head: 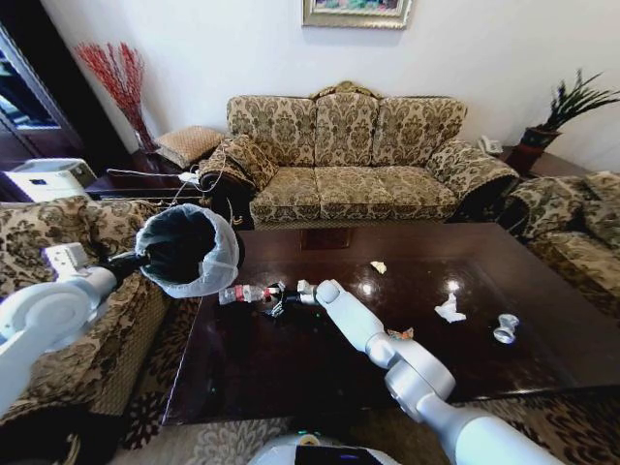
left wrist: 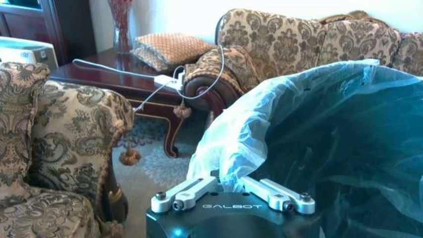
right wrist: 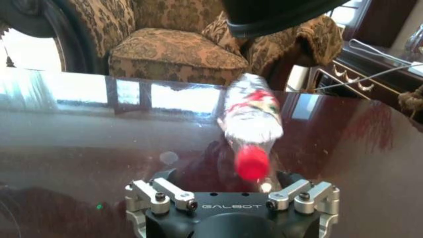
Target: Move to the front of the table and place the trash on the table into the trash bin.
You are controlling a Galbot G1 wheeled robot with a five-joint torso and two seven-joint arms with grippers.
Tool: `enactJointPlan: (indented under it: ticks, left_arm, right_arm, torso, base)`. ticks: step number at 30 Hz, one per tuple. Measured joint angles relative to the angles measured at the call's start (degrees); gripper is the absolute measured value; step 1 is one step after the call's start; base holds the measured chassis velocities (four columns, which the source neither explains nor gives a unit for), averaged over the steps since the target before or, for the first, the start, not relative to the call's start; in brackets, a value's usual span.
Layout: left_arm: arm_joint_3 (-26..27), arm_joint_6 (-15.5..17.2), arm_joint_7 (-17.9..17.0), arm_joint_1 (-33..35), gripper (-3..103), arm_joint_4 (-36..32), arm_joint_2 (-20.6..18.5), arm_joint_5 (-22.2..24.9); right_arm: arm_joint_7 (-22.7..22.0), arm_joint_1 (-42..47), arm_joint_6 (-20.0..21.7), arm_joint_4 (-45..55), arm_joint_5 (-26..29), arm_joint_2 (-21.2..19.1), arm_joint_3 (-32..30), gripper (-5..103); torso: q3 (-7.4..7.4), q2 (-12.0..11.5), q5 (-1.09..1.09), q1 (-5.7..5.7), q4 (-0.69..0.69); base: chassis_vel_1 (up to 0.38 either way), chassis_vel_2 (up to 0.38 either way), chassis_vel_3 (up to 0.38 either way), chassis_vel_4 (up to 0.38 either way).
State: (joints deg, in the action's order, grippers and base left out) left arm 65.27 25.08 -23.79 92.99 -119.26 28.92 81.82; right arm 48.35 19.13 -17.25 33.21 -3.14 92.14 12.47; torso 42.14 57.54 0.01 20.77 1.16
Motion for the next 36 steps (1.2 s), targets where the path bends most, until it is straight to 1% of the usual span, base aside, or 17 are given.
enactJointPlan:
  ticks: [4,7,11,14,15,16,19,21,23,24,26,27,30,31,32,33,36]
  left_arm:
    - [0.5,0.0,0.1,0.3,0,-0.1,0.2,0.0]
    - [0.6,0.0,0.1,0.4,0,-0.3,0.7,-0.1]
    - [0.6,0.0,0.1,0.6,0,-0.5,0.9,-0.2]
    - [0.7,0.0,0.3,0.7,0,-0.4,0.8,-0.2]
    - [0.7,0.0,0.3,0.7,0,-0.4,0.8,-0.2]
    - [0.7,0.0,0.4,0.7,0,-0.3,0.8,-0.3]
    - [0.7,-0.1,0.6,0.9,0,0.1,0.6,-0.6]
    - [0.7,-0.1,0.7,0.9,0,0.2,0.6,-0.7]
    - [0.5,-0.2,0.8,0.9,0,0.5,0.5,-1.0]
    - [0.5,-0.2,0.8,0.9,0,0.5,0.5,-1.0]
    - [0.2,-0.3,0.9,0.9,0,0.6,0.4,-1.1]
    - [0.2,-0.3,0.9,0.9,0,0.6,0.4,-1.1]
    - [0.3,-0.6,0.9,0.8,0,1.4,-0.1,-1.5]
    - [0.3,-0.6,0.9,0.8,0,1.4,-0.1,-1.5]
    - [0.3,-1.0,1.0,0.7,0,1.9,-0.4,-1.9]
    - [0.3,-1.7,1.0,0.3,0,2.8,-0.9,-3.0]
    - [0.6,-2.8,1.2,-0.2,0,5.5,-2.2,-6.0]
  right_arm:
    - [-0.3,0.5,-0.4,0.7,0.1,0.0,0.4,88]
    - [-2.5,1.5,-0.8,1.7,0.2,0.0,0.5,71]
    - [-5.0,2.8,-0.5,3.9,-0.2,0.0,0.9,65]
    - [-7.4,5.8,2.1,11.7,0.2,0.0,2.5,49]
    - [-7.4,5.8,2.1,11.7,0.2,0.0,2.5,49]
    - [-7.9,6.9,3.0,14.7,1.0,0.0,2.9,40]
    - [-8.2,9.8,5.9,23.5,4.1,0.0,3.4,52]
    - [-8.2,10.2,6.3,25.1,4.6,0.0,3.4,52]
    - [-8.7,12.0,7.7,31.7,6.3,-1.6,3.5,63]
    - [-8.7,12.0,7.7,31.7,6.3,-1.6,3.5,63]
    - [-11.8,13.1,8.0,35.5,7.7,-3.1,3.9,74]
    - [-11.8,13.1,8.0,35.5,7.7,-3.1,3.9,74]
    - [-22.6,14.7,9.0,38.7,8.0,-3.5,4.7,91]
    - [-22.6,14.7,9.0,38.7,8.0,-3.5,4.7,91]
    - [-26.9,15.4,10.1,39.5,8.0,-3.4,5.1,91]
    - [-31.4,16.8,12.4,41.0,8.3,-3.5,5.4,99]
    - [-35.9,19.7,15.6,43.9,8.2,-4.4,5.9,100]
  torso:
    - [0.00,0.0,0.00,-0.01,0.01]
    - [0.00,0.0,-0.03,0.00,0.01]
    - [0.00,0.0,-0.03,0.00,0.00]
    - [0.00,0.0,-0.02,0.00,0.00]
    - [0.00,0.0,-0.02,0.00,0.00]
    - [0.00,0.0,-0.02,0.00,0.01]
    - [0.00,0.0,-0.02,-0.01,0.01]
    - [0.00,0.0,-0.01,-0.01,0.02]
    - [0.00,0.0,0.00,-0.01,0.02]
    - [0.00,0.0,0.00,-0.01,0.02]
    - [0.00,0.0,0.00,-0.01,0.00]
    - [0.00,0.0,0.00,-0.01,0.00]
    - [0.00,0.0,0.01,0.00,0.00]
    - [0.00,0.0,0.01,0.00,0.00]
    - [0.00,0.0,0.00,0.00,0.00]
    - [0.00,0.0,-0.01,0.00,0.00]
    - [0.00,0.0,-0.01,-0.01,0.01]
  base:
    - [0.000,0.000,0.000,0.000]
    - [0.000,0.000,0.000,0.000]
    - [0.000,0.000,0.000,0.000]
    - [0.000,0.000,0.000,0.000]
    - [0.000,0.000,0.000,0.000]
    - [0.000,0.000,0.000,0.000]
    - [0.000,0.000,0.000,0.000]
    - [0.000,0.000,0.000,0.000]
    - [0.000,0.000,0.000,0.000]
    - [0.000,0.000,0.000,0.000]
    - [0.000,0.000,0.000,0.000]
    - [0.000,0.000,0.000,0.000]
    - [0.000,0.000,0.000,0.000]
    - [0.000,0.000,0.000,0.000]
    - [0.000,0.000,0.000,0.000]
    - [0.000,0.000,0.000,0.000]
    - [0.000,0.000,0.000,0.000]
